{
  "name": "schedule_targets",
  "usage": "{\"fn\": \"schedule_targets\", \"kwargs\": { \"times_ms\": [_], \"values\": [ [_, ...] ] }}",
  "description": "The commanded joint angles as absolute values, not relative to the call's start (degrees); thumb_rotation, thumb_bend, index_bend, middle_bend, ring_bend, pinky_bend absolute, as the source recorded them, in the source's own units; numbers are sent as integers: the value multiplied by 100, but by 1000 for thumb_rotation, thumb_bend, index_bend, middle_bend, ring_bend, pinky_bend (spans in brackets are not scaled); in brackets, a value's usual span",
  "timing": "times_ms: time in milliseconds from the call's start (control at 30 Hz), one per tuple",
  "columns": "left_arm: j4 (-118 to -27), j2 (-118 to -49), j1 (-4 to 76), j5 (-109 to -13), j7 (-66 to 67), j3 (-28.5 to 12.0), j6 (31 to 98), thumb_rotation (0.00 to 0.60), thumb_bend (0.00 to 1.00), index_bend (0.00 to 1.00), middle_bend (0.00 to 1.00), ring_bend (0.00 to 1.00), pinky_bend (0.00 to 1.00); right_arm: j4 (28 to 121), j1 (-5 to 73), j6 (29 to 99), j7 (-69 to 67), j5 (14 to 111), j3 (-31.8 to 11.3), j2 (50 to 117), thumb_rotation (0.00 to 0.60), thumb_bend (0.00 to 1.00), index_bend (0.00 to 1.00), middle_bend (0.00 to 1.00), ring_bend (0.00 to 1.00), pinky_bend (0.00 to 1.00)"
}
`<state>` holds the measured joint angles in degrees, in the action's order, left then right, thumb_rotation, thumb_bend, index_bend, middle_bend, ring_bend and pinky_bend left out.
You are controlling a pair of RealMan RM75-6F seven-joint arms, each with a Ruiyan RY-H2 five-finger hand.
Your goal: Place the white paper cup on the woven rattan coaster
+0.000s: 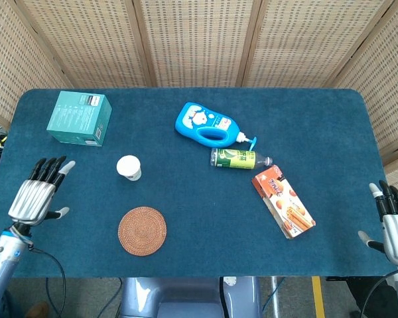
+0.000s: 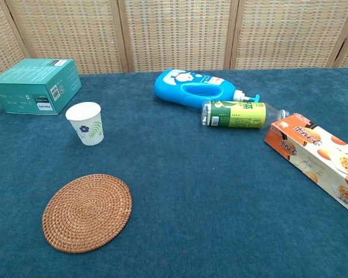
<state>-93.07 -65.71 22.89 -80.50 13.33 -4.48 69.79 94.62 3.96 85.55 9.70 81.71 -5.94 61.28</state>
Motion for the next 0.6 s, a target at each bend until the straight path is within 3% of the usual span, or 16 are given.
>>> {"fn": "schedule_targets", "kwargs": {
  "times_ms": [33,233,600],
  "values": [
    [-8728,-6829,3101,-7777,1340,-879,6021,600,0,0,0,0,0,9448,405,8539,1003,8145,-602,6150,600,0,0,0,0,0],
    [-7755,-7421,3858,-7700,1060,-1080,5129,600,0,0,0,0,5,9413,415,8511,1142,8030,-630,6206,600,0,0,0,0,0],
    [-6891,-8038,4631,-7583,955,-969,3904,600,0,0,0,60,156,9298,479,8334,1259,7743,-701,6303,600,0,0,0,0,0]
  ]
}}
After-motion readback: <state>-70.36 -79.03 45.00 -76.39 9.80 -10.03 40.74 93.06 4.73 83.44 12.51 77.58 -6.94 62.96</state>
